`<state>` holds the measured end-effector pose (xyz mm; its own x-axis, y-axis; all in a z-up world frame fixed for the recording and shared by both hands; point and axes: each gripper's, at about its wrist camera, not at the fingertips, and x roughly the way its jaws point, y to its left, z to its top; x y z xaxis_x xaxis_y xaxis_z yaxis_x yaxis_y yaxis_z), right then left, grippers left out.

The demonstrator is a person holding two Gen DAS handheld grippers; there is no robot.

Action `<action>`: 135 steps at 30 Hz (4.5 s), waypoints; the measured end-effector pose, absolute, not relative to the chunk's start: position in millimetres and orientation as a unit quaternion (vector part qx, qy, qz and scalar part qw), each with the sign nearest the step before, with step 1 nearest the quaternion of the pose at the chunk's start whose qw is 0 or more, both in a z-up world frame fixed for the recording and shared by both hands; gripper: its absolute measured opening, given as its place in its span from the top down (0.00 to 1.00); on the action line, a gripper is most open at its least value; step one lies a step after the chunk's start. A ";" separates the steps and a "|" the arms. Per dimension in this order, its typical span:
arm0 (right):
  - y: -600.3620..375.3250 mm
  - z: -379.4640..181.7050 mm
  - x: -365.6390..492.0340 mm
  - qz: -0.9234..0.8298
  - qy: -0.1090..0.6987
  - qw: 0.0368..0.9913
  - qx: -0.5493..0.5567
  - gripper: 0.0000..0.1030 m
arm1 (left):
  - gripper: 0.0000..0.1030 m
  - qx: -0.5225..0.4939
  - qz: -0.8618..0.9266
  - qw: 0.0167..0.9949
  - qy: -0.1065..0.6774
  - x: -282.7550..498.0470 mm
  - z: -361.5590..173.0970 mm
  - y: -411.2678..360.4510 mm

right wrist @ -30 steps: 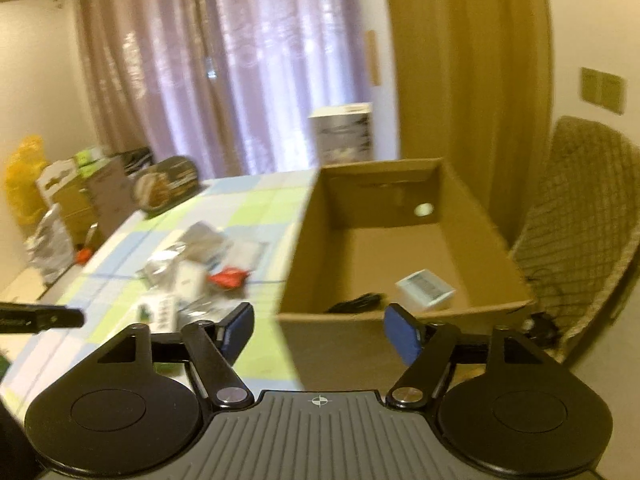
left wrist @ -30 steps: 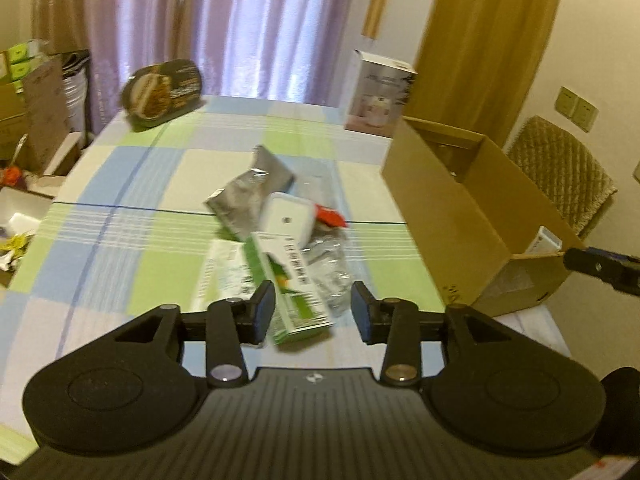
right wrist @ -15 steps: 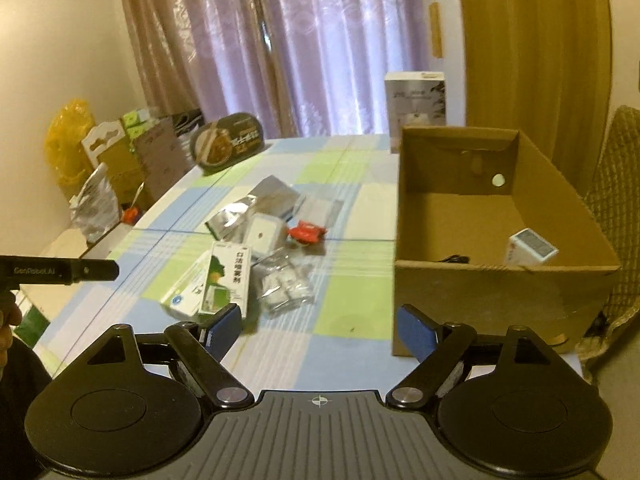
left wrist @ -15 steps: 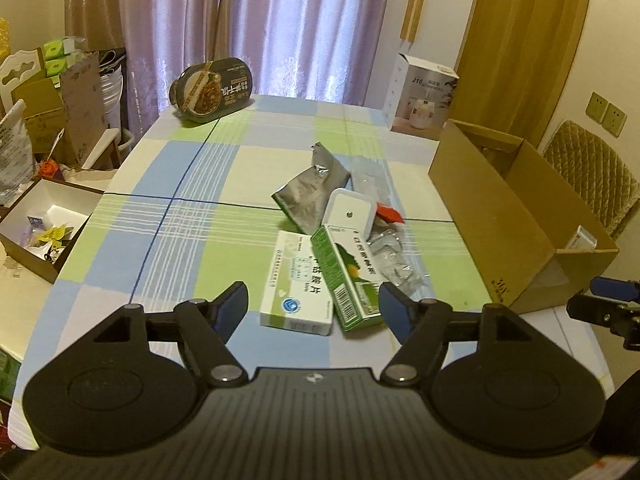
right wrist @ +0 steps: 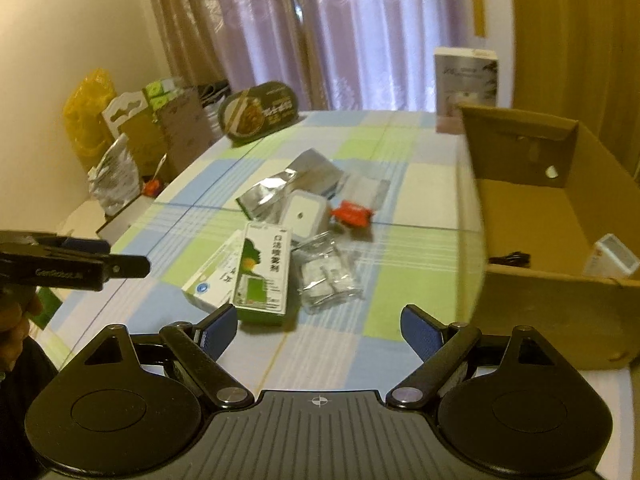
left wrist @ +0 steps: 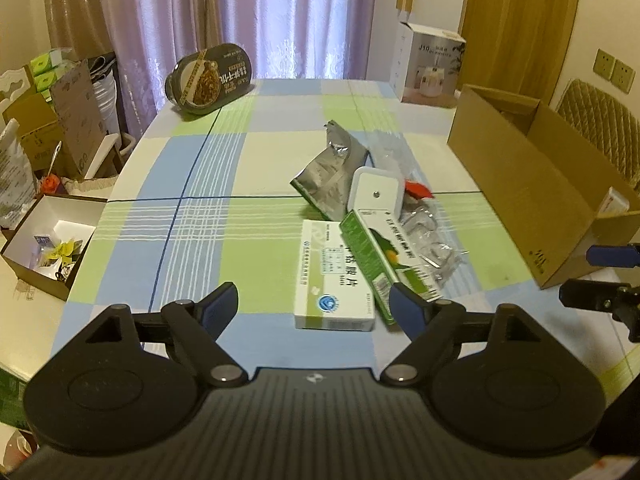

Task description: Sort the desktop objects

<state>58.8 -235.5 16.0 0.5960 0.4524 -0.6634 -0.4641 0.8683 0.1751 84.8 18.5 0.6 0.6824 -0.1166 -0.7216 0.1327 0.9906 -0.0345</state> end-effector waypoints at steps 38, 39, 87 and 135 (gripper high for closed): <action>-135.3 -62.1 129.4 0.281 0.425 0.860 -0.031 0.35 | 0.23 -0.042 -0.119 0.898 0.421 153.5 -70.6 54.8; -134.0 -64.2 130.9 0.280 0.427 0.860 -0.031 0.35 | 0.23 -0.043 -0.117 0.898 0.421 153.6 -70.9 55.3; -215.5 -74.2 69.1 0.246 0.445 0.855 -0.101 0.35 | 0.28 0.096 -0.159 0.863 0.469 89.6 -89.7 -52.4; -295.8 25.4 33.2 0.178 0.328 0.927 -0.026 0.49 | 0.35 0.098 -0.190 0.899 0.381 52.9 7.6 -115.6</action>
